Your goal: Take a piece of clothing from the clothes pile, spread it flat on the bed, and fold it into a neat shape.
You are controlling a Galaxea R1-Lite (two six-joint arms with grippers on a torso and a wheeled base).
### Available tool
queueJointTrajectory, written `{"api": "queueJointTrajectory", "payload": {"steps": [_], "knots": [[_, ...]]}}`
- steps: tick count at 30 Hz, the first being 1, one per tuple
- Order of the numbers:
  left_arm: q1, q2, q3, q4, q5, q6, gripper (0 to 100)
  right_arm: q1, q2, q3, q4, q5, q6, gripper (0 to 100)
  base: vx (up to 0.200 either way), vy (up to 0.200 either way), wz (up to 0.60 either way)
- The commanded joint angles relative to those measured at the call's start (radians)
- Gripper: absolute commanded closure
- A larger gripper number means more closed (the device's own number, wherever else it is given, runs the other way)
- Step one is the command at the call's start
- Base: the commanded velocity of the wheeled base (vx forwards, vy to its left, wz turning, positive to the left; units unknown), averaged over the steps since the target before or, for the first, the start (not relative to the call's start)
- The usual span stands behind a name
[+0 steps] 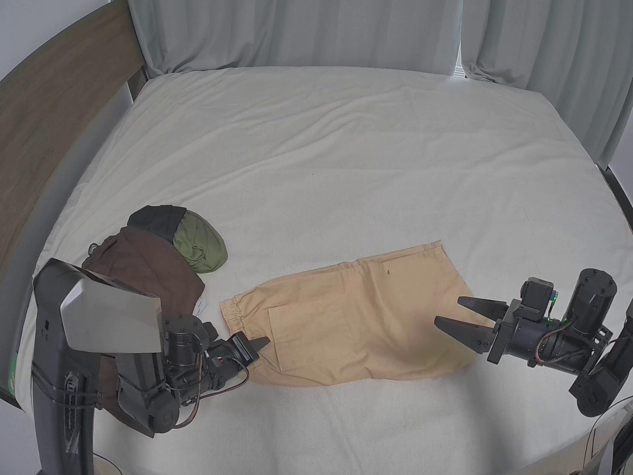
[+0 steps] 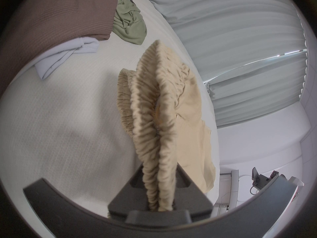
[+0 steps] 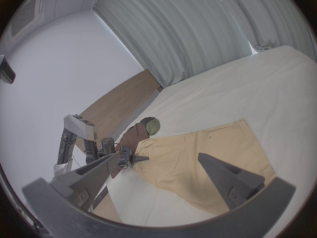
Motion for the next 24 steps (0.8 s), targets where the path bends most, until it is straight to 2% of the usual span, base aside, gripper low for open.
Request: {"api": "queueJointTrajectory", "payload": {"steps": [1,7,18,24], "knots": [[0.001,-0.025,0.012,-0.003,-0.003,0.004,100,-0.001,0.004,0.000,0.000,0.000,0.000,0,0.000,0.000,0.00],[0.001,-0.025,0.012,-0.005,0.000,0.007,100,-0.003,0.004,0.000,0.000,0.000,0.000,0,0.000,0.000,0.00],[0.011,-0.059,0.053,-0.006,-0.009,0.113,100,-0.006,0.003,0.000,0.000,0.000,0.002,0,0.000,0.000,0.00],[0.013,-0.093,0.092,-0.005,-0.013,0.127,100,0.000,0.004,-0.002,0.000,0.000,0.000,0,0.000,0.000,0.00]]}}
